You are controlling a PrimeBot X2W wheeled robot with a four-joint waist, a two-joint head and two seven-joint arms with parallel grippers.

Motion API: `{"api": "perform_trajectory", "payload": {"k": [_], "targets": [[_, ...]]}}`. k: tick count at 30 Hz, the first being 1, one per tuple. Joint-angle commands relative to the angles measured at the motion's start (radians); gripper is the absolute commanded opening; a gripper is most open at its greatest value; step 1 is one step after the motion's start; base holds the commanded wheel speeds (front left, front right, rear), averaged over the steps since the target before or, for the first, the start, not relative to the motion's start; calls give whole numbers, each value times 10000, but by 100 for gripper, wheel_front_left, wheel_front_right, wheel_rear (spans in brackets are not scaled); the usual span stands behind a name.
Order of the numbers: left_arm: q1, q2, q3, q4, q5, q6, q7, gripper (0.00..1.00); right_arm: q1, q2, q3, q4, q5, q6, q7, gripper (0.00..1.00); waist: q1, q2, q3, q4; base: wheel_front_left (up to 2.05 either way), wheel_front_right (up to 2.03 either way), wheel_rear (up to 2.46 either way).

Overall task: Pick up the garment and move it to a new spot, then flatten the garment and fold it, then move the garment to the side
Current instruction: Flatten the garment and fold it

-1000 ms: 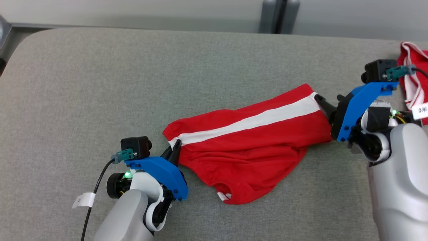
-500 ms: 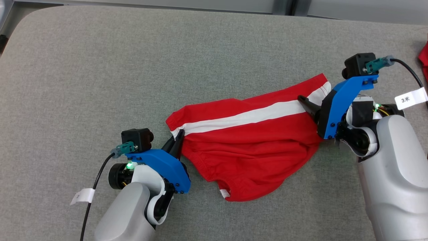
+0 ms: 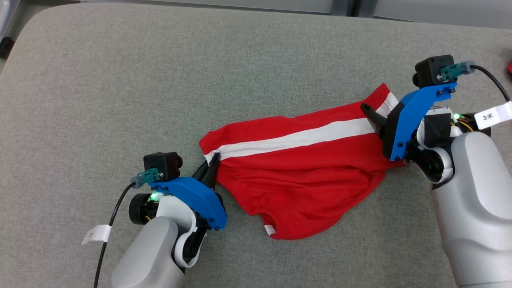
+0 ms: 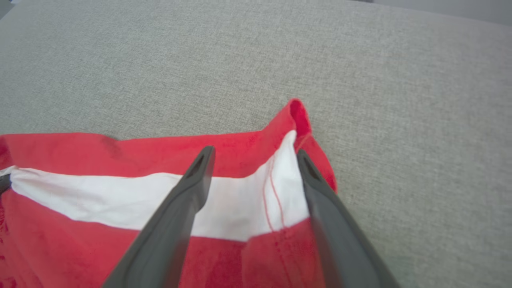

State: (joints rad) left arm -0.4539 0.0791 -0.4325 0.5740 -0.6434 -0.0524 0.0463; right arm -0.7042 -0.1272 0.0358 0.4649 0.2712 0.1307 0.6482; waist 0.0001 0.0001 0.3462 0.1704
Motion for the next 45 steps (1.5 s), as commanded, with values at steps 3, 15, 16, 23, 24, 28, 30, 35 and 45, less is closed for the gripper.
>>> {"api": "perform_trajectory", "payload": {"k": [3,15,16,23,24,28,30,35,45], "targets": [[9,96,30,-63,-62,89,-37,0,-40,-78,95,-189,-306,3,-82,100,-1,-1,-81,-29,0,0,0],[147,170,-67,-196,-131,172,106,0,587,-110,104,-1028,-700,2,651,100,-1,-1,-233,-66,0,0,0],[147,173,-78,-219,-137,162,100,0,611,-92,53,-1011,-696,3,671,100,-1,-1,-216,-57,0,0,0],[140,215,-128,-313,-166,192,145,0,518,14,-40,-712,-398,2,979,100,-1,-1,-114,2,0,0,0],[134,212,-138,-324,-177,186,155,0,468,44,-48,-693,-295,3,929,100,-1,-1,-104,17,0,0,0],[109,199,-168,-341,-226,139,154,0,371,29,-100,-450,-158,3,967,81,-1,-1,-79,77,0,0,0],[86,184,-188,-337,-245,126,176,0,301,4,-78,-328,-85,3,1033,64,-1,-1,-60,115,0,0,0],[75,168,-221,-313,-297,108,172,0,141,-137,-45,-95,-195,2,929,0,-1,-1,-32,165,0,0,0],[-105,-83,617,-1473,-1742,-602,-1580,0,60,-337,362,-1026,136,3,-1036,0,-1,-1,-444,-4,0,0,0]]}}
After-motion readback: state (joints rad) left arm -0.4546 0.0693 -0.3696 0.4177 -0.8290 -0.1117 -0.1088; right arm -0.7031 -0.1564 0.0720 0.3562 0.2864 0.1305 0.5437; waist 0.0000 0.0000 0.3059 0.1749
